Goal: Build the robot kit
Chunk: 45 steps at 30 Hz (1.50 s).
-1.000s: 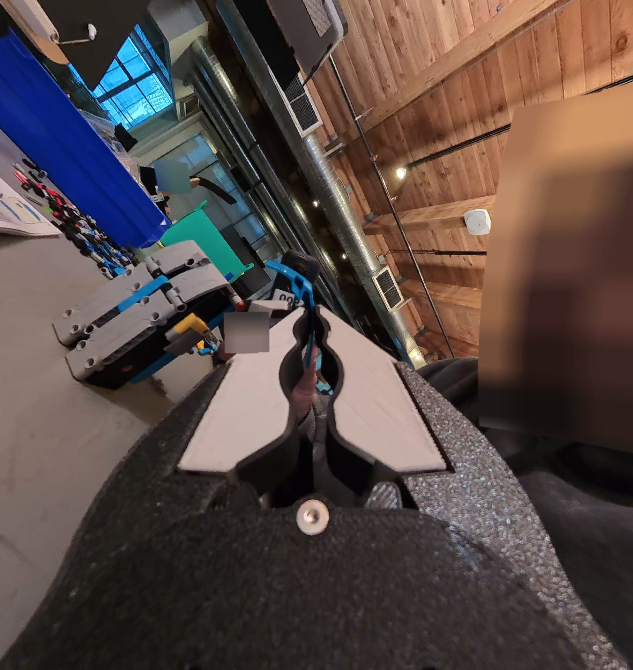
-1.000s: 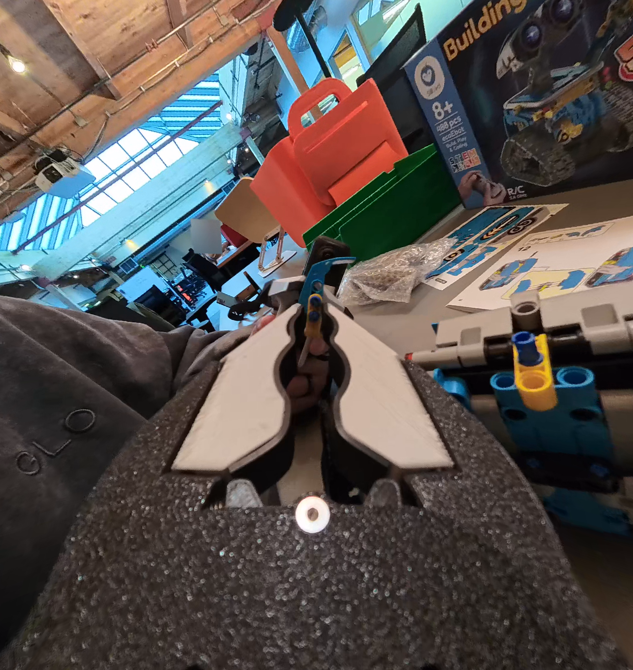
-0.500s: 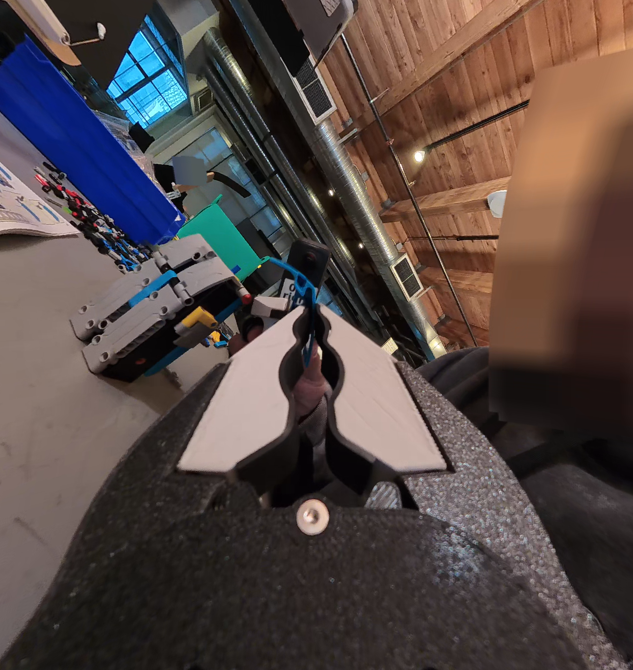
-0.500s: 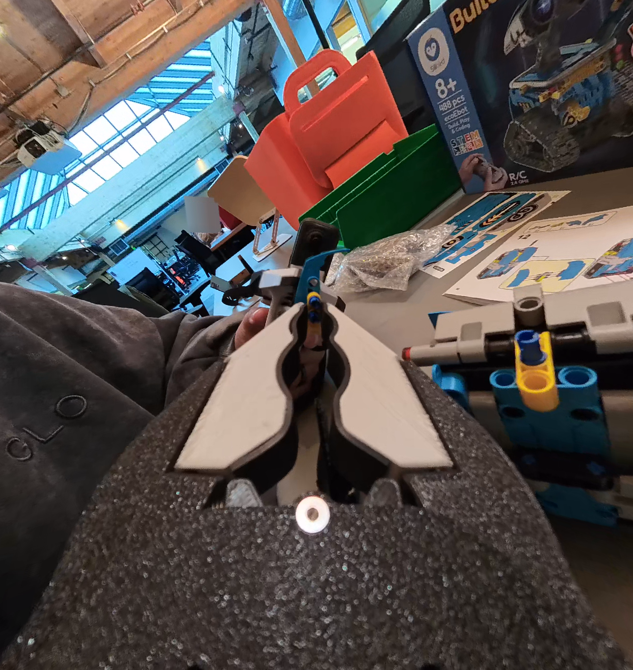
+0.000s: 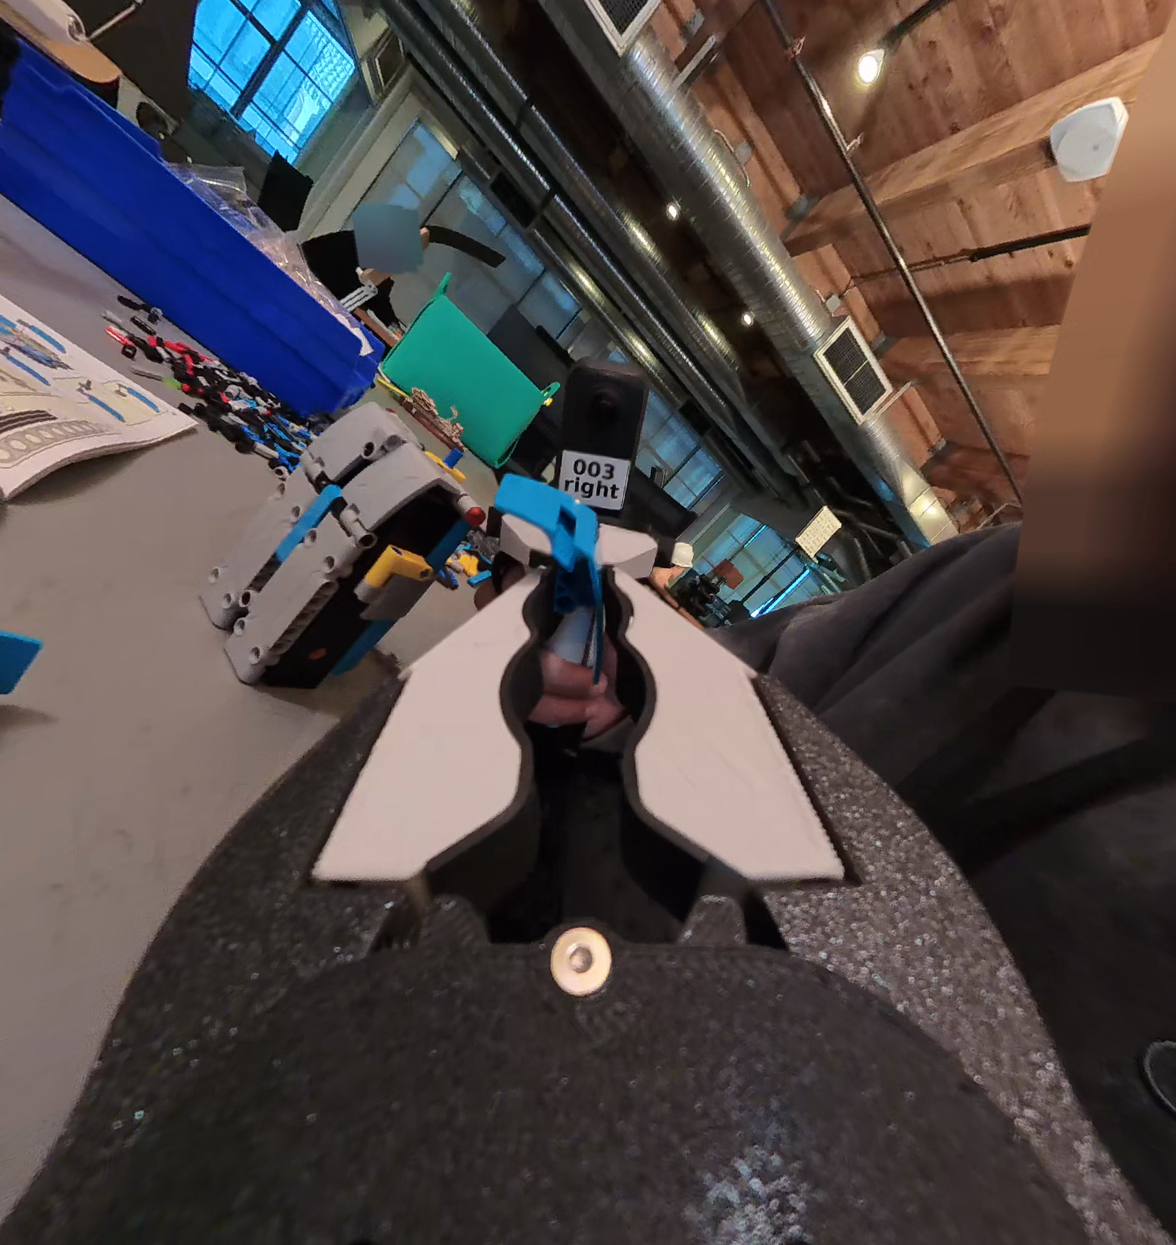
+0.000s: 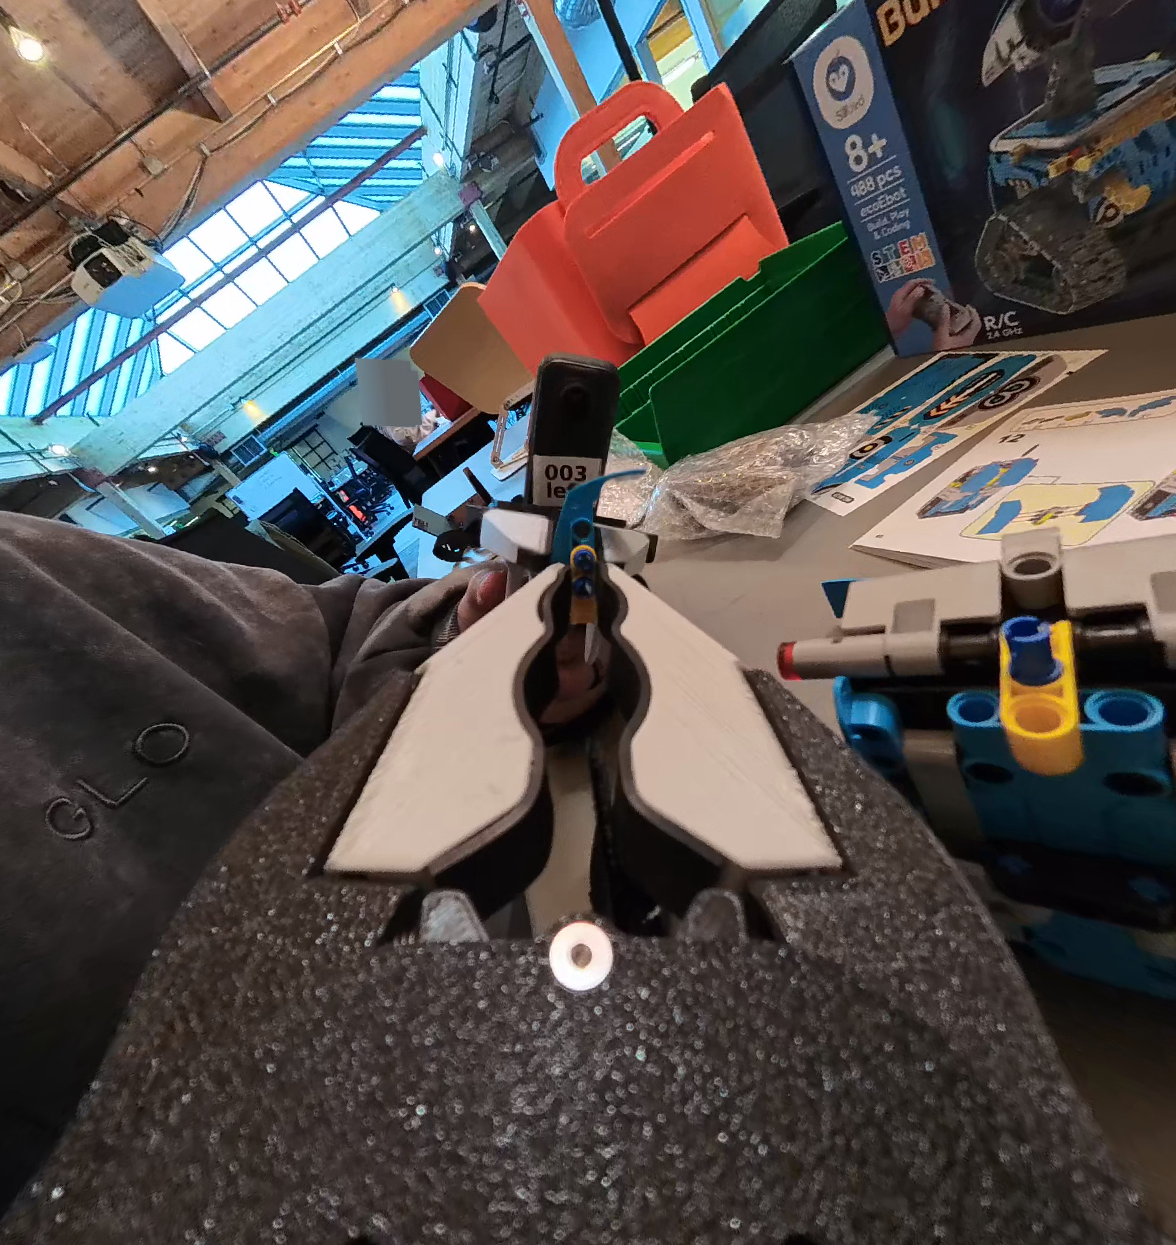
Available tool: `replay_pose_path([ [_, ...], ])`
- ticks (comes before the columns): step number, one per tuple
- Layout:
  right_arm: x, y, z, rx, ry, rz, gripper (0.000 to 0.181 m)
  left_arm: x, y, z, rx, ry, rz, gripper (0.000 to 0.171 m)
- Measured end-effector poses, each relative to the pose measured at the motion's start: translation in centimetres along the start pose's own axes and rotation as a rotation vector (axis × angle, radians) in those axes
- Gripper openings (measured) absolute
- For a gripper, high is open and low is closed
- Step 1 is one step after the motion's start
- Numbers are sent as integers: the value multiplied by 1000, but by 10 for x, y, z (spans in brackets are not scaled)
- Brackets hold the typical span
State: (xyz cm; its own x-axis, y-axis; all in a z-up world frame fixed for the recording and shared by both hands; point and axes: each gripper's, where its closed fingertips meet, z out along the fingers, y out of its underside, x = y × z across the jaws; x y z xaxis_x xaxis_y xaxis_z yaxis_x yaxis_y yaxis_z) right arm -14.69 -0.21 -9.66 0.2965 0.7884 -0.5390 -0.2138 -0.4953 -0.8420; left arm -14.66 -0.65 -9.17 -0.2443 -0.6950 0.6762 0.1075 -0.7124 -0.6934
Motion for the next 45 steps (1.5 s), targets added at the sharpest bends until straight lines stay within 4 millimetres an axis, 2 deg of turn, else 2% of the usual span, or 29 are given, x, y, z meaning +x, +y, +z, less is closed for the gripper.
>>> replay_pose_path([
  [14, -7, 9, -1, -65, -55, 5, 6, 5, 10, -1, -46, 12, 56, 11],
  [26, -5, 12, 0, -80, -37, 7, 7, 3, 12, -1, -75, 7, 46, 12],
  [32, -7, 11, -3, -105, 18, -68, 10, 5, 13, -5, -122, 6, 94, 13],
  [35, -6, 2, -23, -127, 41, -84, 23, -3, 8, -11, -132, -65, 174, 13],
  [39, 7, -1, -74, -249, 120, -159, 27, -20, 9, -16, -177, -194, 291, 13],
  [41, 19, 12, -106, -381, 167, -210, 27, -22, 13, -14, -198, -210, 303, 14],
  [43, 46, 37, -144, -556, 287, -314, 26, -23, 16, -13, -216, -209, 305, 14],
  [45, 57, 62, -167, -666, 304, -333, 22, -23, 18, -12, -225, -208, 309, 14],
])
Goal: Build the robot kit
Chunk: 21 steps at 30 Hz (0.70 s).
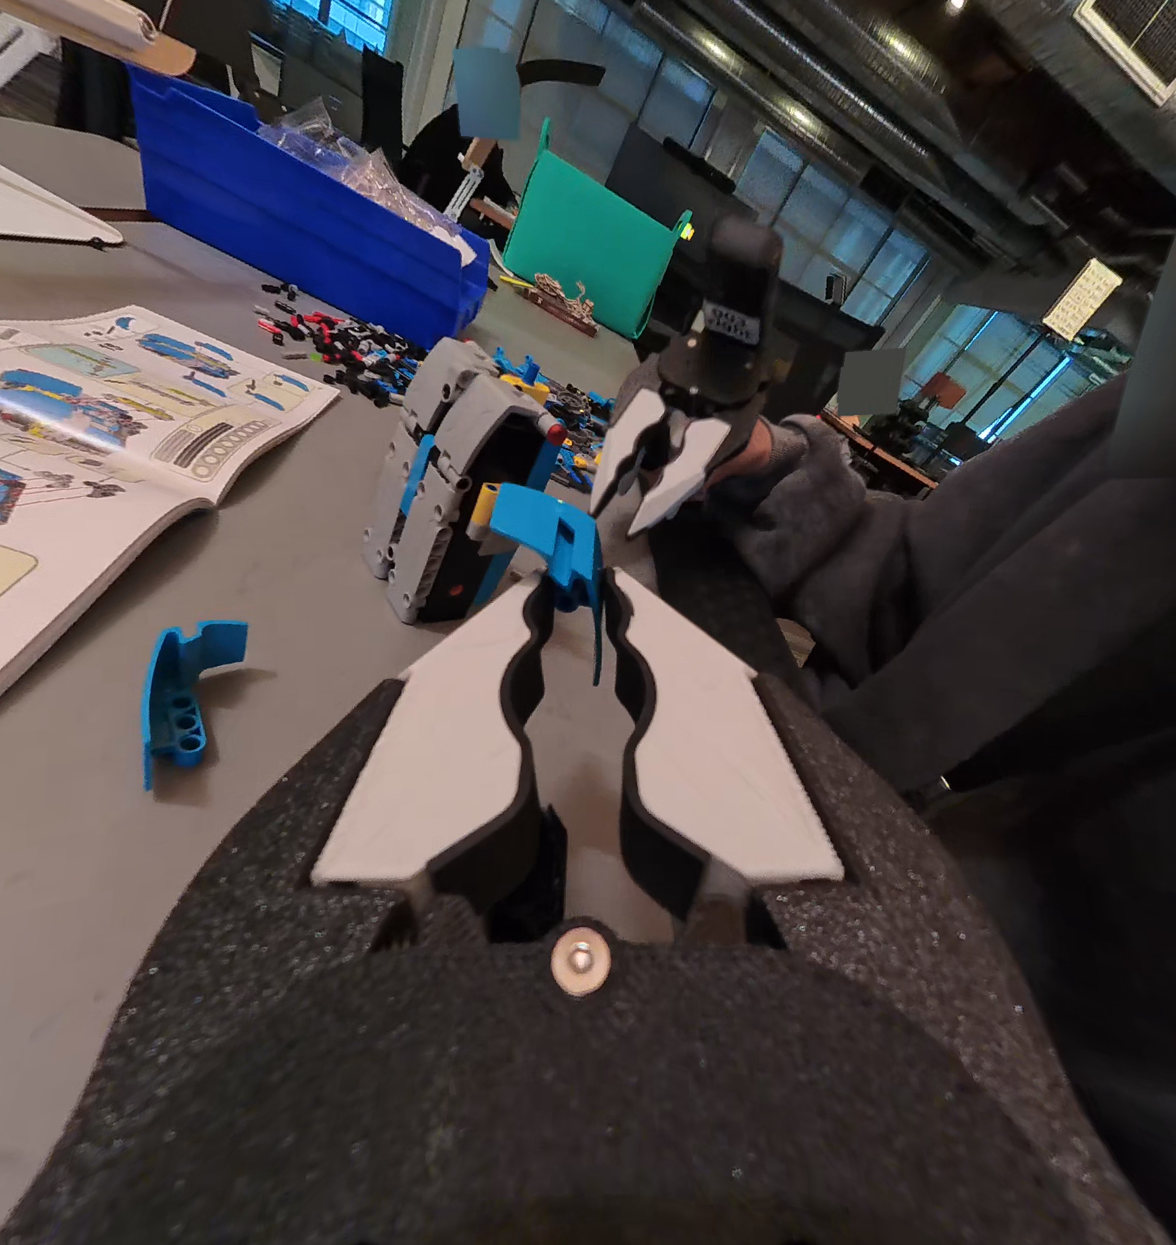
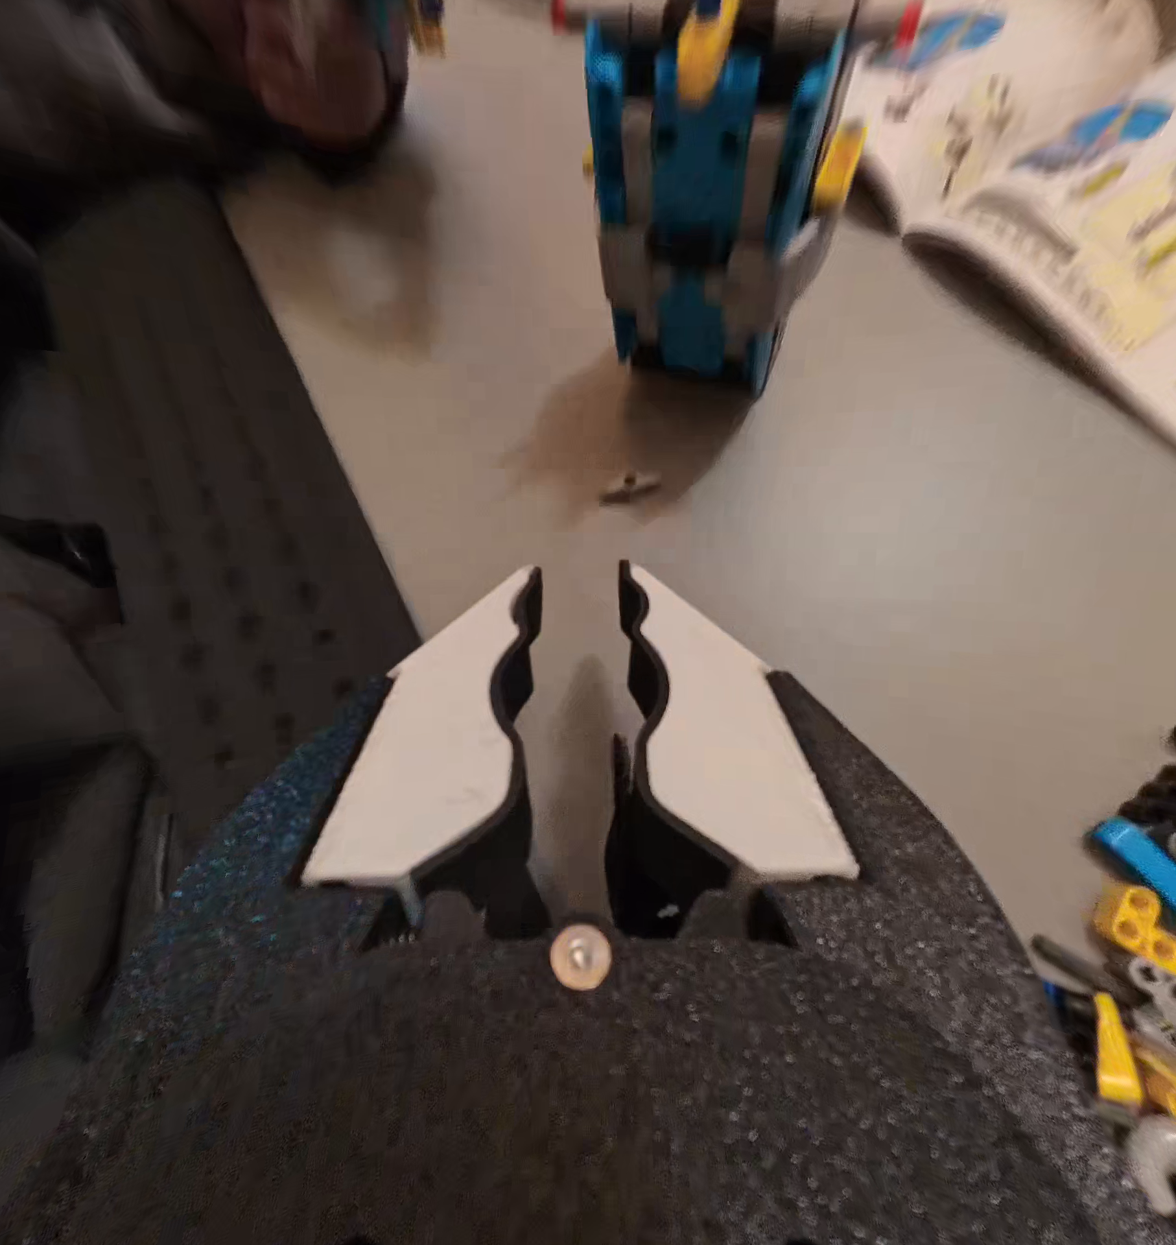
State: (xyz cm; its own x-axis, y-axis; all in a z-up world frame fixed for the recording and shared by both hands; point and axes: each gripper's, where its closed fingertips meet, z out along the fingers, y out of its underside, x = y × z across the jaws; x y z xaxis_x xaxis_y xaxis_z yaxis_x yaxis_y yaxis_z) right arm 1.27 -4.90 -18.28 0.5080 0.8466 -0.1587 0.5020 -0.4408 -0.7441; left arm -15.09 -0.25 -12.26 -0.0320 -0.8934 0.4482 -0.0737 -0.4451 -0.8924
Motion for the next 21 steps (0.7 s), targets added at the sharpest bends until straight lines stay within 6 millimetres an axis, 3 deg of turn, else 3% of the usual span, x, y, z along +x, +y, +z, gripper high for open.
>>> replay_pose_path([
  [5, 9, 14, 21, -53, -7, 21, 28, 2, 5, 4, -29, 2, 18, 14],
  [9, 9, -3, 39, -65, 12, -20, 25, 5, 8, 6, -47, -1, 47, 14],
  [12, 12, -3, 54, -122, 50, -6, 28, 6, 8, 6, -48, -1, 51, 14],
  [21, 8, -7, 65, -136, 75, -31, 24, 6, 8, 5, -46, 3, 32, 14],
])
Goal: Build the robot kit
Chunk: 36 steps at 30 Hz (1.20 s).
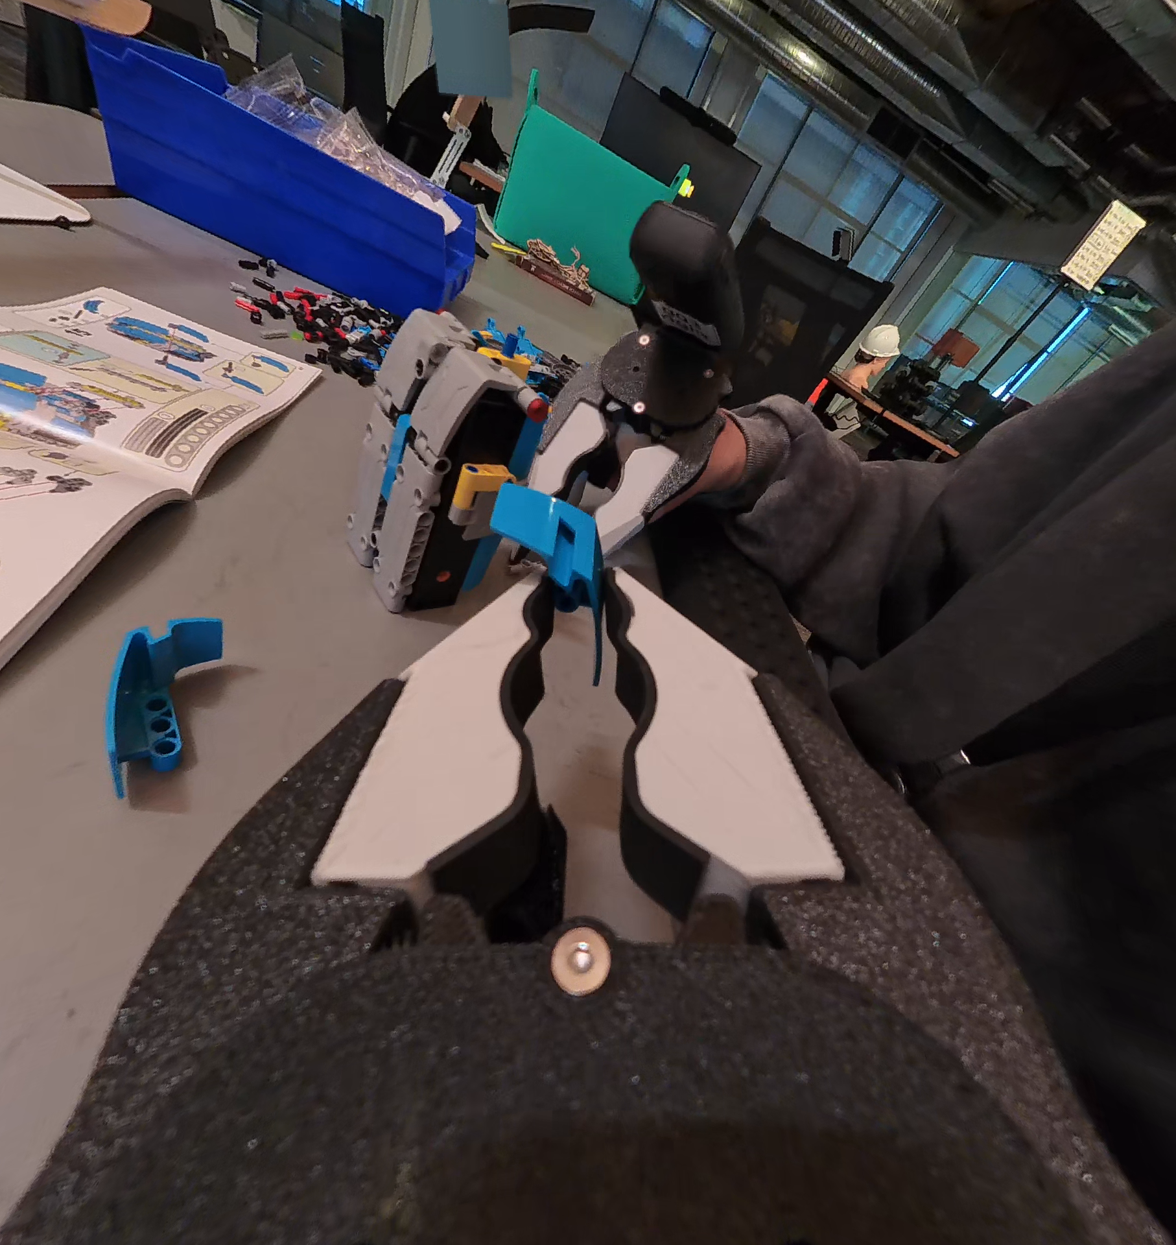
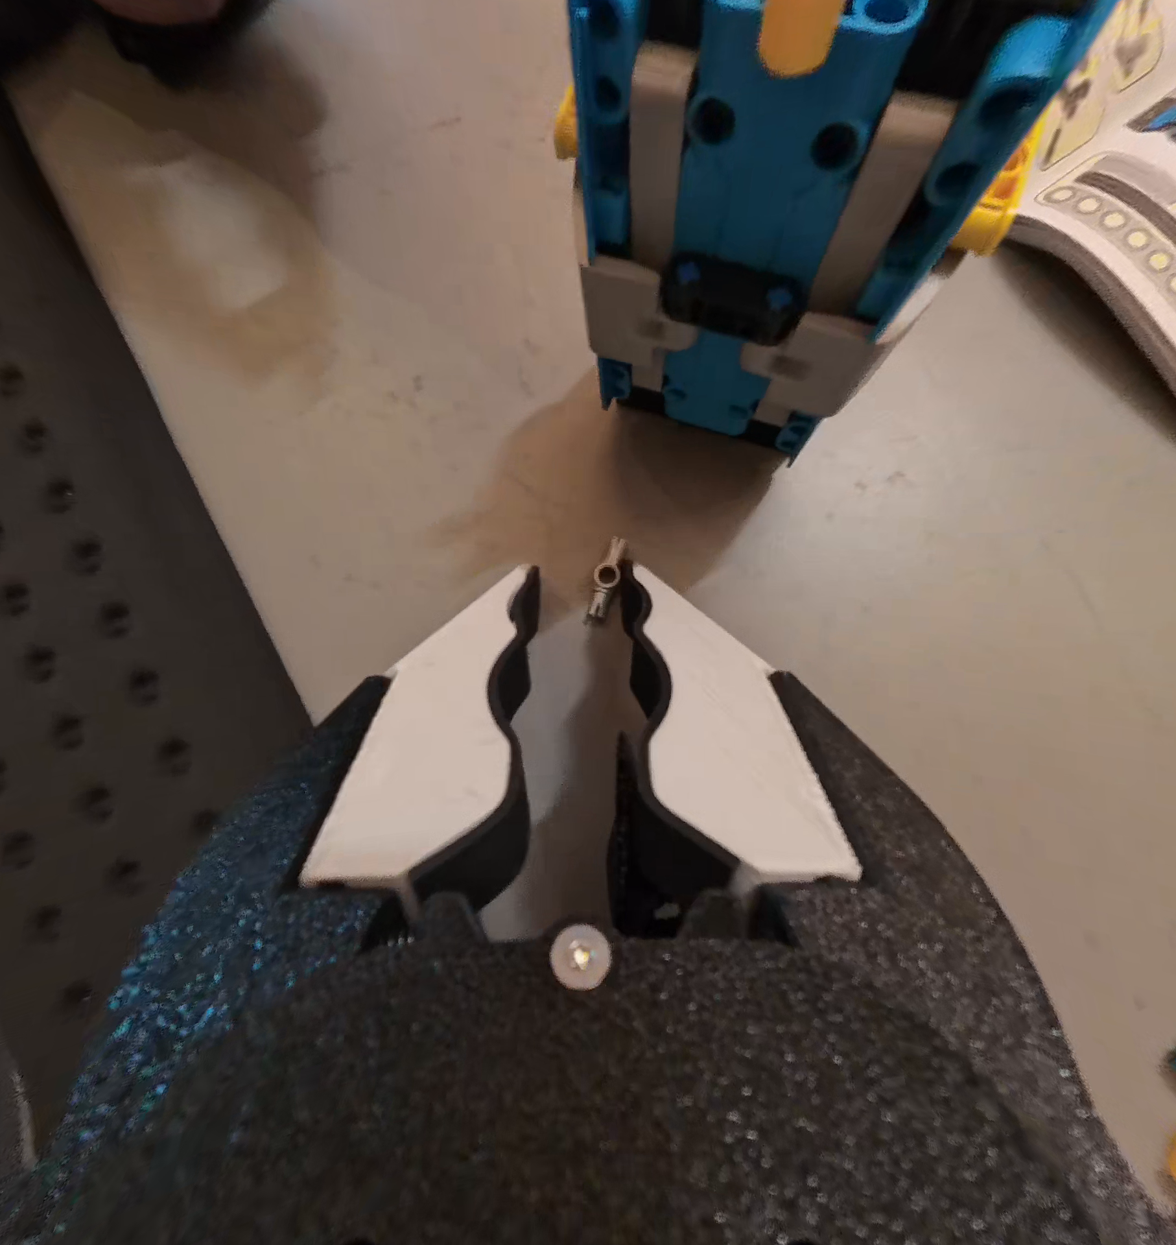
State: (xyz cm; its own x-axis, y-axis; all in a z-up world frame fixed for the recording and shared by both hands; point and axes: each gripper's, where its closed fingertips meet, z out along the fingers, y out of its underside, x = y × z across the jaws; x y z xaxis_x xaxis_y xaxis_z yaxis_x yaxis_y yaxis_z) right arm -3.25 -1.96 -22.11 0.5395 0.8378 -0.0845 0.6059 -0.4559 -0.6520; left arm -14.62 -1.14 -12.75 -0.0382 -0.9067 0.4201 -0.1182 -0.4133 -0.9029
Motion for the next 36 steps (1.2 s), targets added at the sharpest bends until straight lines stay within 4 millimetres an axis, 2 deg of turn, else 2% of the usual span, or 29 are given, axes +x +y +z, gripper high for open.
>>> replay_pose_path([
  [7, 9, 1, 1, -1, 56, 0, 10, 0, 0, 0, -3, 1, -2, 14],
  [12, 7, -2, -1, 20, 27, 26, 7, 1, 0, 1, -3, -9, 16, 14],
  [14, -7, -28, -11, 150, -41, 43, 7, 6, 3, 3, -20, 0, 41, 14],
  [17, -49, -77, -29, 392, -252, 100, 7, 15, 2, 8, -1, 8, 58, 13],
  [21, -81, -107, -25, 509, -390, 134, 7, 25, 6, 16, -5, -3, 89, 13],
  [22, -83, -111, -23, 517, -397, 143, 7, 29, 6, 16, -1, 11, 102, 14],
  [25, -81, -117, -18, 532, -364, 158, 7, 23, 3, 14, 12, -29, 107, 13],
  [32, -79, -113, -1, 477, -320, 195, 7, 15, 3, 14, 17, -119, 154, 13],
  [34, -79, -115, 0, 483, -355, 239, 7, 14, 0, 12, 32, -121, 145, 13],
  [36, -80, -121, -10, 540, -464, 326, 7, 8, -8, 6, 68, -165, 163, 13],
])
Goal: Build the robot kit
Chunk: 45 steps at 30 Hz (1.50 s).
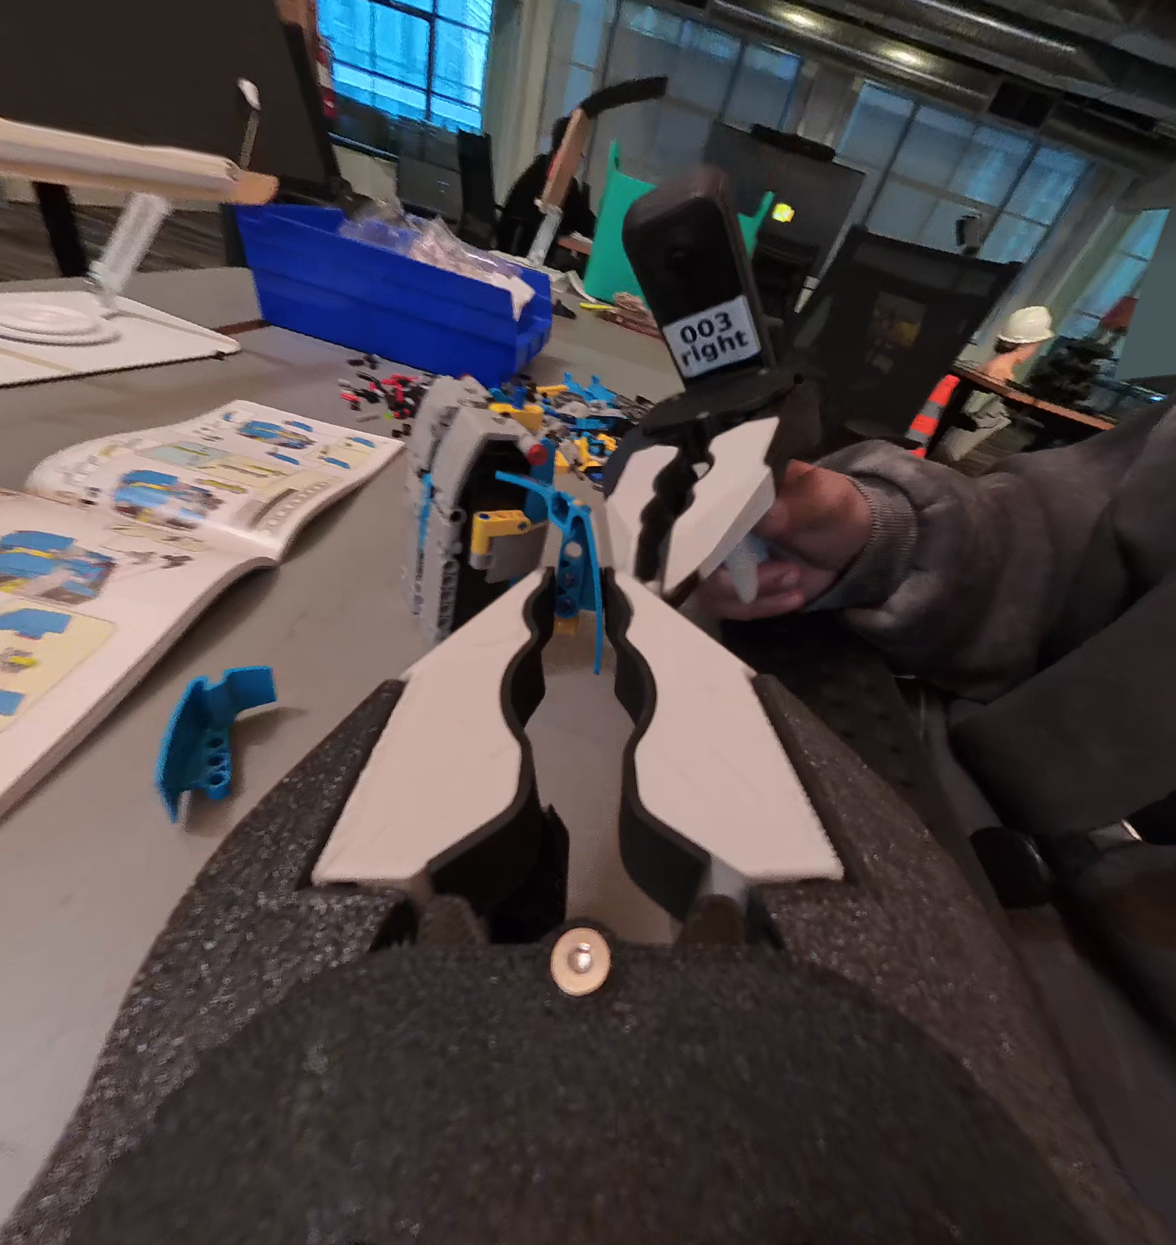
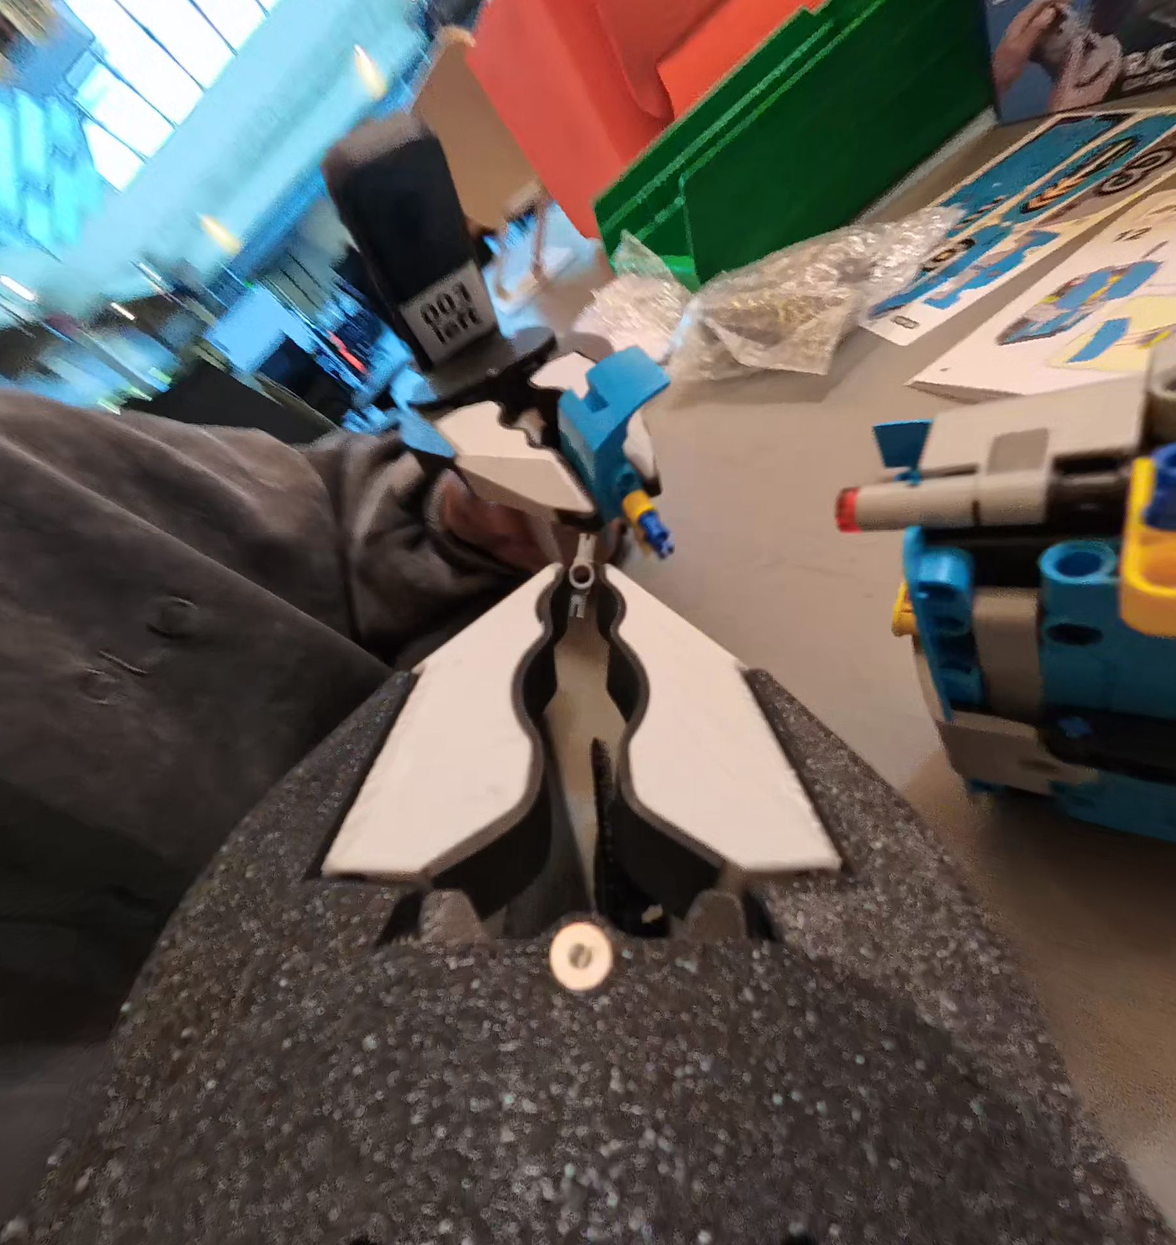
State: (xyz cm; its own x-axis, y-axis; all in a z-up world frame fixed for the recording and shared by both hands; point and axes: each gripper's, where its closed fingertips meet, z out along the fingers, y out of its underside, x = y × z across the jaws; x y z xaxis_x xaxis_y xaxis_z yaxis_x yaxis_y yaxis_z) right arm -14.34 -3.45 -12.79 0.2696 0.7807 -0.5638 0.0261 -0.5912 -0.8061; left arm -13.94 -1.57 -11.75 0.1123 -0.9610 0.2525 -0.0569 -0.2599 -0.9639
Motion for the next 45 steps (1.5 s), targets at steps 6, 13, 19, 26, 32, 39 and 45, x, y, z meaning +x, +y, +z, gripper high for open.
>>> replay_pose_path([
  [6, 0, -9, -4, 63, -9, 24, 7, 8, 6, 6, -29, -20, 70, 13],
  [13, 5, -5, -2, 49, 10, 47, 7, 4, 10, 6, -64, -93, 204, 13],
  [19, 7, -3, -3, 41, 2, 80, 7, -1, 10, 4, -69, -130, 241, 13],
  [26, 6, 5, 2, -4, -12, 91, 7, 2, 10, 5, -67, -109, 242, 13],
  [32, -1, 12, 10, -48, -27, 52, 6, 12, 10, 6, -61, -68, 281, 13],
  [39, -1, -2, 0, 37, -30, 33, 6, 1, -7, -4, 33, -60, 155, 13],
  [45, -4, -2, 0, 30, -19, -20, 7, 11, 1, 2, -6, -15, 178, 13],
])
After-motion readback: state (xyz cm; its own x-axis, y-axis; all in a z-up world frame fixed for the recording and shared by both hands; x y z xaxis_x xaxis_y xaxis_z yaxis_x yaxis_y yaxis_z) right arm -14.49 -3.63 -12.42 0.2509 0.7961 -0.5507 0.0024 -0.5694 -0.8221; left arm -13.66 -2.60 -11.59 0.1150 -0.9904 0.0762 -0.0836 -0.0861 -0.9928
